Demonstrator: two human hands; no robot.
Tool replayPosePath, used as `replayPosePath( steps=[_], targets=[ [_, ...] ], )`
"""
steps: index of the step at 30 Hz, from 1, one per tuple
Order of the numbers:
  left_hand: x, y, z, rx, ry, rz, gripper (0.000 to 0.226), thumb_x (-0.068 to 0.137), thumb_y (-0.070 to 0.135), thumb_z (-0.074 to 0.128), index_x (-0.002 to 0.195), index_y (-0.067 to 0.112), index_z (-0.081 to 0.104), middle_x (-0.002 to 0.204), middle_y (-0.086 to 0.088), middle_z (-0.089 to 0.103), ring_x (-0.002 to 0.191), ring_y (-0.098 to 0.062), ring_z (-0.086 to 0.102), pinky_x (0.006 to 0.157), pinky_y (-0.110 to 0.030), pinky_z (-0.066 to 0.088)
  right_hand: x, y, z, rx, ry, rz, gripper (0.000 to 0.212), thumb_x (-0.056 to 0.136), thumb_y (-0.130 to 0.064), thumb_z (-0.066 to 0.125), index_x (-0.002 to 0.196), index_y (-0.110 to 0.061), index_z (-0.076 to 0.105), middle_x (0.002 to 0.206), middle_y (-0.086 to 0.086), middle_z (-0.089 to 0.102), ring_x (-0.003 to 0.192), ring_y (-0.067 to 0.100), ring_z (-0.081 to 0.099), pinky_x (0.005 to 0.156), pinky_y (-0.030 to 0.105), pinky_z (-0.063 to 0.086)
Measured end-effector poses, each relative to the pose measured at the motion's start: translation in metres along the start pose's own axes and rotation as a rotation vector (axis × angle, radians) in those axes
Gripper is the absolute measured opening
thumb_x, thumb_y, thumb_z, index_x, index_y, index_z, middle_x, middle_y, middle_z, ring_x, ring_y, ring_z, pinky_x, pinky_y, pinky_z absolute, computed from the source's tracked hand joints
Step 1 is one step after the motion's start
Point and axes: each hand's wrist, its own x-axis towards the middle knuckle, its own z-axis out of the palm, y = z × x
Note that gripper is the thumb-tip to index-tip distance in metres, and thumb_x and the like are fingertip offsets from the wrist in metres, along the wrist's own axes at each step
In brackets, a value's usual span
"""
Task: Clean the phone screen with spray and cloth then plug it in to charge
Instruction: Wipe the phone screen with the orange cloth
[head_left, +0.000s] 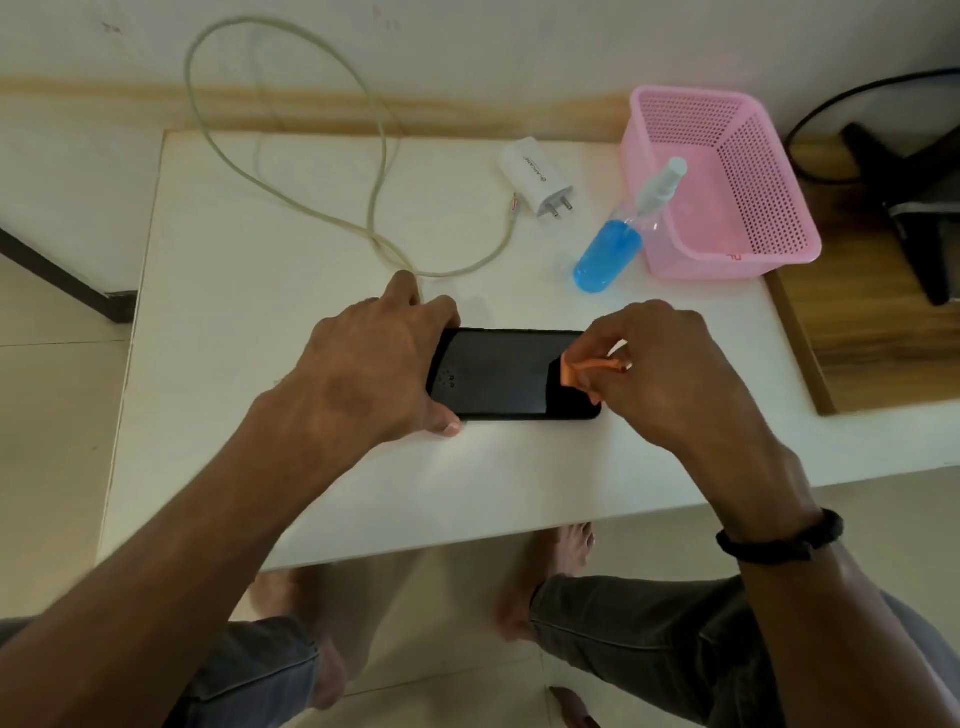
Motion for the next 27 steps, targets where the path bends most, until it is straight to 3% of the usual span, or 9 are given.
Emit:
replayPosePath(
  steps=[2, 5, 10, 12, 14, 16, 21, 25, 27],
  targets=[
    [0.0, 0.0, 0.0, -0.027, -0.004, 0.008, 0.079, 0.06, 0.06, 0.088, 0.125, 0.034, 0.052, 0.115, 0.006, 0.044, 0.083, -0.02, 0.057, 0.066, -0.033, 0.044, 0.005, -0.002, 0.006, -0.012, 0.093, 0.026, 0.019, 0.093, -0.013, 0.072, 0.089, -0.03, 0.078, 0.092, -0.011, 0.068, 0.076, 0.009, 0.065, 0.069, 0.014, 0.045],
    [0.0, 0.001, -0.002, -0.063, -0.008, 0.009, 0.078, 0.06, 0.056, 0.091, 0.125, 0.032, 0.054, 0.114, 0.003, 0.044, 0.082, -0.022, 0.059, 0.073, -0.037, 0.053, 0.01, -0.016, 0.018, 0.012, 0.181, 0.031, 0.023, 0.096, -0.008, 0.065, 0.096, -0.025, 0.08, 0.098, -0.005, 0.067, 0.083, 0.012, 0.063, 0.077, 0.022, 0.049],
    [-0.005, 0.004, -0.003, -0.102, 0.004, -0.013, 0.077, 0.061, 0.053, 0.091, 0.127, 0.03, 0.058, 0.116, 0.001, 0.046, 0.084, -0.027, 0.062, 0.081, -0.041, 0.057, 0.003, -0.038, 0.026, 0.014, 0.05, -0.149, 0.021, 0.095, -0.011, 0.067, 0.103, -0.023, 0.081, 0.107, 0.001, 0.069, 0.094, 0.021, 0.068, 0.09, 0.034, 0.057],
    [-0.005, 0.005, -0.003, -0.097, -0.002, -0.025, 0.078, 0.062, 0.053, 0.091, 0.128, 0.029, 0.057, 0.118, 0.001, 0.046, 0.086, -0.029, 0.063, 0.084, -0.044, 0.057, 0.0, -0.041, 0.024, -0.016, -0.034, -0.194, 0.021, 0.094, -0.011, 0.069, 0.105, -0.024, 0.081, 0.109, -0.002, 0.067, 0.097, 0.021, 0.067, 0.086, 0.03, 0.057],
    [-0.005, 0.006, -0.003, -0.083, -0.007, -0.035, 0.08, 0.062, 0.053, 0.091, 0.13, 0.029, 0.056, 0.12, 0.001, 0.046, 0.089, -0.029, 0.064, 0.086, -0.045, 0.058, -0.002, -0.039, 0.02, -0.029, -0.129, -0.213, 0.022, 0.093, -0.01, 0.069, 0.102, -0.026, 0.082, 0.102, -0.01, 0.064, 0.094, 0.016, 0.066, 0.072, 0.012, 0.048],
    [-0.005, 0.006, -0.003, -0.084, -0.01, -0.041, 0.081, 0.062, 0.053, 0.092, 0.131, 0.029, 0.056, 0.122, 0.001, 0.046, 0.09, -0.029, 0.064, 0.087, -0.045, 0.058, -0.004, -0.035, 0.015, -0.07, -0.205, -0.229, 0.024, 0.091, -0.008, 0.071, 0.102, -0.027, 0.083, 0.093, -0.016, 0.061, 0.083, 0.008, 0.062, 0.062, 0.003, 0.038],
    [-0.004, 0.005, -0.003, -0.085, -0.01, -0.035, 0.081, 0.062, 0.053, 0.091, 0.131, 0.029, 0.055, 0.122, 0.001, 0.045, 0.089, -0.027, 0.063, 0.085, -0.044, 0.058, -0.004, -0.023, 0.0, -0.112, -0.27, -0.192, 0.022, 0.088, -0.01, 0.076, 0.098, -0.028, 0.084, 0.093, -0.016, 0.068, 0.067, -0.004, 0.052, 0.058, -0.003, 0.04],
    [-0.004, 0.005, -0.004, -0.052, -0.014, -0.025, 0.081, 0.064, 0.055, 0.09, 0.132, 0.03, 0.053, 0.122, 0.001, 0.044, 0.088, -0.027, 0.063, 0.082, -0.043, 0.058, -0.001, -0.01, -0.006, -0.114, -0.165, -0.034, 0.023, 0.086, -0.006, 0.078, 0.091, -0.029, 0.08, 0.077, -0.022, 0.054, 0.063, 0.001, 0.051, 0.046, 0.005, 0.041],
    [-0.003, 0.005, -0.004, -0.043, -0.02, -0.026, 0.08, 0.064, 0.054, 0.09, 0.132, 0.029, 0.053, 0.122, 0.001, 0.045, 0.088, -0.027, 0.062, 0.082, -0.043, 0.057, 0.003, -0.006, -0.005, -0.129, -0.075, 0.02, 0.026, 0.088, -0.007, 0.077, 0.086, -0.032, 0.074, 0.079, -0.019, 0.052, 0.063, 0.003, 0.05, 0.048, 0.006, 0.033]
  ],
)
